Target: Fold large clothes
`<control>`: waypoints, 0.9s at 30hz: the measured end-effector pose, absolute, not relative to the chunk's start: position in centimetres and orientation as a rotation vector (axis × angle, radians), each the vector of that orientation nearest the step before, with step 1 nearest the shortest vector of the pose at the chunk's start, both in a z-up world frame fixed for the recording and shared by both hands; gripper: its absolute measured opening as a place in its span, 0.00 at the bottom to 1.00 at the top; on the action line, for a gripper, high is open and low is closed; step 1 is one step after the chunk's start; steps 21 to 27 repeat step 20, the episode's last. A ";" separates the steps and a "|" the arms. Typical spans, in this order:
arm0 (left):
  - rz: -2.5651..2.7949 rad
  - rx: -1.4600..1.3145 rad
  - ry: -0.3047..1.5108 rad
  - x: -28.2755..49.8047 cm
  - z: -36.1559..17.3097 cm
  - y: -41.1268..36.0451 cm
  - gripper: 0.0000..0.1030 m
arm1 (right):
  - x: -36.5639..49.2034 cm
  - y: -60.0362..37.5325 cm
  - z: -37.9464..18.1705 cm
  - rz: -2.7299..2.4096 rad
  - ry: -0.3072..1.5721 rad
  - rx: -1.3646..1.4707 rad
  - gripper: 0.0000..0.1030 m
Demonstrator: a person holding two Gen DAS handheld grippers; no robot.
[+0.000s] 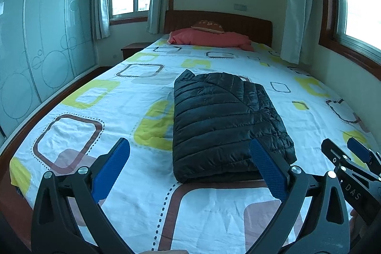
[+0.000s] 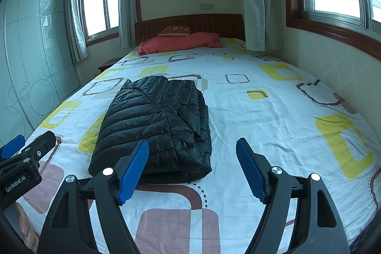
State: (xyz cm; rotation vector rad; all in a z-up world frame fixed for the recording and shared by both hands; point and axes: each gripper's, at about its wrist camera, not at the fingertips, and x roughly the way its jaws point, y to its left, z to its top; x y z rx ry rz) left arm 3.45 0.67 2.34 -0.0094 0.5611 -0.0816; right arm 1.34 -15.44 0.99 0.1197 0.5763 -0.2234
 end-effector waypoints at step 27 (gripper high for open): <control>-0.088 -0.039 0.561 5.0 0.8 0.7 0.98 | 1.8 -16.5 -0.2 -0.221 0.587 0.136 0.73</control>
